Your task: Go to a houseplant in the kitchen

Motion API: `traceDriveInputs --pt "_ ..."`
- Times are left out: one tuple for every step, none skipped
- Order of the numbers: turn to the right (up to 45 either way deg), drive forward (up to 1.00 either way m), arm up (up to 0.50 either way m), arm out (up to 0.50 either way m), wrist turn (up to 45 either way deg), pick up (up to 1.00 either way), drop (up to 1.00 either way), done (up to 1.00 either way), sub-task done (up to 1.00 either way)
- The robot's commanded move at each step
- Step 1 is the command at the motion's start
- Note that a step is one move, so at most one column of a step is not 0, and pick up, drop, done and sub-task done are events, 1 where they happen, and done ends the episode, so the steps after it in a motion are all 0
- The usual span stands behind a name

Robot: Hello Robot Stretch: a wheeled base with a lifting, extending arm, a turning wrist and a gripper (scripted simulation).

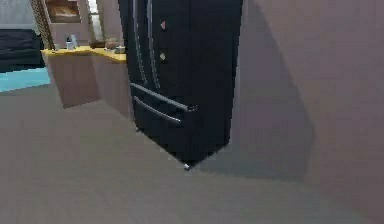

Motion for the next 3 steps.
traceDriveInputs --pt "-45.0 0.00 0.00 0.00 0.0 0.00 0.00 0.00 0.00" --pt "-3.0 0.00 0.00 0.00 0.0 0.00 0.00 0.00 0.00" --pt "-21.0 0.00 0.00 0.00 0.0 0.00 0.00 0.00 0.00"
